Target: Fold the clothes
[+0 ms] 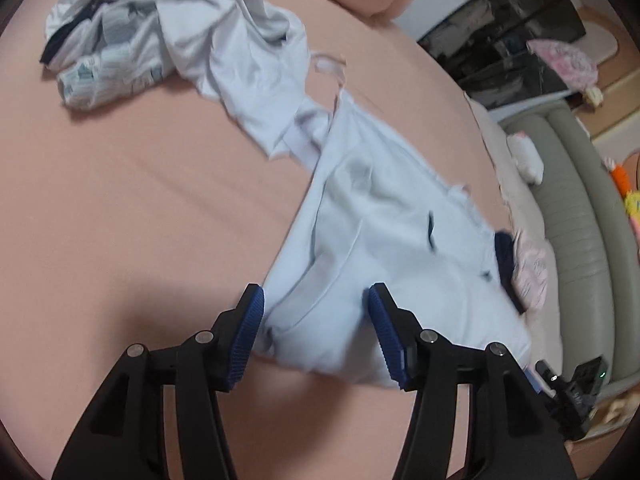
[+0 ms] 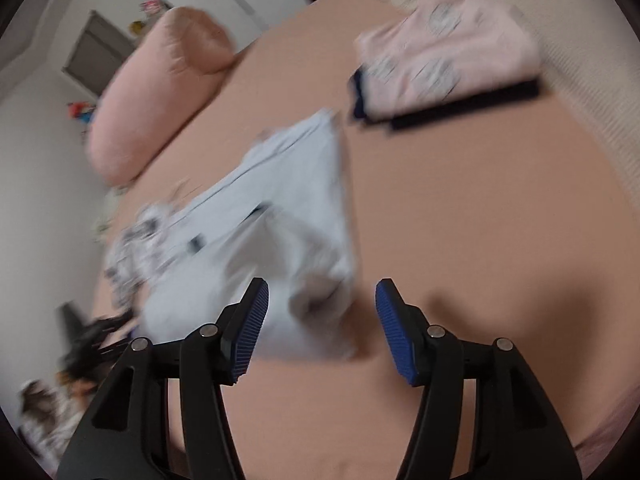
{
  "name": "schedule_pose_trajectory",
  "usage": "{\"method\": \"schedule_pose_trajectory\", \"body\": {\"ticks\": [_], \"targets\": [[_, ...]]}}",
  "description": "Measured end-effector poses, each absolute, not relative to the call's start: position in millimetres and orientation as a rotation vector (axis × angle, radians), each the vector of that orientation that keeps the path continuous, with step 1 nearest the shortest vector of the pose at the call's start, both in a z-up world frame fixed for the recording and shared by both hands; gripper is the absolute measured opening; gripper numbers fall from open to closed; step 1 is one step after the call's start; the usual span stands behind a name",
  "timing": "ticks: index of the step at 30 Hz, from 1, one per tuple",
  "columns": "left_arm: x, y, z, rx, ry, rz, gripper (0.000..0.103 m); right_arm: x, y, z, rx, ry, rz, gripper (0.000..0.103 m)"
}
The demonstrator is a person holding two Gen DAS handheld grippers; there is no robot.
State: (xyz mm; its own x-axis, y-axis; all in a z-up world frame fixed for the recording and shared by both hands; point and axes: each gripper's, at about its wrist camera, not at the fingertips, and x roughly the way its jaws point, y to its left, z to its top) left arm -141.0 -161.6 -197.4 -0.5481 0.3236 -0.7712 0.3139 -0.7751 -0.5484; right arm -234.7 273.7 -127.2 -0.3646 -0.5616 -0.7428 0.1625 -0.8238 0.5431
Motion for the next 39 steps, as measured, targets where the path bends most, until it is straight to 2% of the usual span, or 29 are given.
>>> {"method": "schedule_pose_trajectory", "body": {"ticks": [2,3,4,5,6,10,13,15,17,18,21,25,26,27,31,33,35,37,38,39], "targets": [[-139,-156,-202,-1.472,-1.038,2.545,0.049,-228,256,-133,1.405,-0.452,-2.202,0.061],[-139,-153,-199,-1.469,-1.014,2.557,0.032,-229,246,-141,1.418,-0.394,-2.21,0.058],[-139,-150,-197,-1.467,-0.991,2.555,0.025,-231,236,-149,1.436,-0.333,-2.218,0.028],[-139,-148,-193,-1.463,-0.971,2.554,0.022,-234,231,-158,1.475,-0.307,-2.205,0.006],[-139,-147,-188,-1.453,-0.952,2.55,0.019,-235,230,-163,1.505,-0.333,-2.177,0.006],[-128,-148,-168,-1.445,-0.924,2.5,0.017,-221,251,-150,1.468,-0.486,-2.124,0.005],[-110,-146,-161,-1.508,-0.889,2.451,0.016,-202,268,-142,1.502,-0.513,-2.081,0.005],[-94,-145,-168,-1.593,-0.865,2.435,0.016,-184,275,-139,1.52,-0.491,-2.042,0.005],[-79,-144,-176,-1.678,-0.839,2.416,0.017,-163,276,-139,1.566,-0.367,-2.021,0.006],[-71,-144,-179,-1.72,-0.826,2.405,0.022,-156,278,-146,1.604,-0.326,-2.008,0.007],[-53,-146,-183,-1.766,-0.817,2.389,0.029,-147,298,-167,1.721,-0.383,-1.946,0.019],[-43,-134,-136,-1.667,-0.527,2.68,0.03,-138,321,-136,1.63,-0.442,-2.047,0.027],[-43,-128,-123,-1.618,-0.45,2.75,0.03,-139,324,-126,1.591,-0.457,-2.098,0.036],[-45,-119,-114,-1.554,-0.433,2.743,0.03,-140,327,-116,1.55,-0.471,-2.149,0.037],[-67,-74,-118,-1.38,-0.564,2.477,0.03,-156,297,-97,1.442,-0.412,-2.185,0.037],[-79,-52,-141,-1.419,-0.557,2.398,0.03,-163,267,-106,1.465,-0.332,-2.156,0.035],[-81,-55,-161,-1.5,-0.518,2.396,0.03,-167,256,-128,1.542,-0.195,-2.148,0.028],[-80,-64,-179,-1.587,-0.478,2.401,0.007,-169,255,-149,1.611,-0.083,-2.149,0.025],[-80,-68,-189,-1.631,-0.457,2.402,0.003,-169,262,-147,1.619,-0.078,-2.17,0.025],[-79,-72,-191,-1.657,-0.453,2.404,0.003,-169,270,-144,1.623,-0.081,-2.195,0.026]]}}
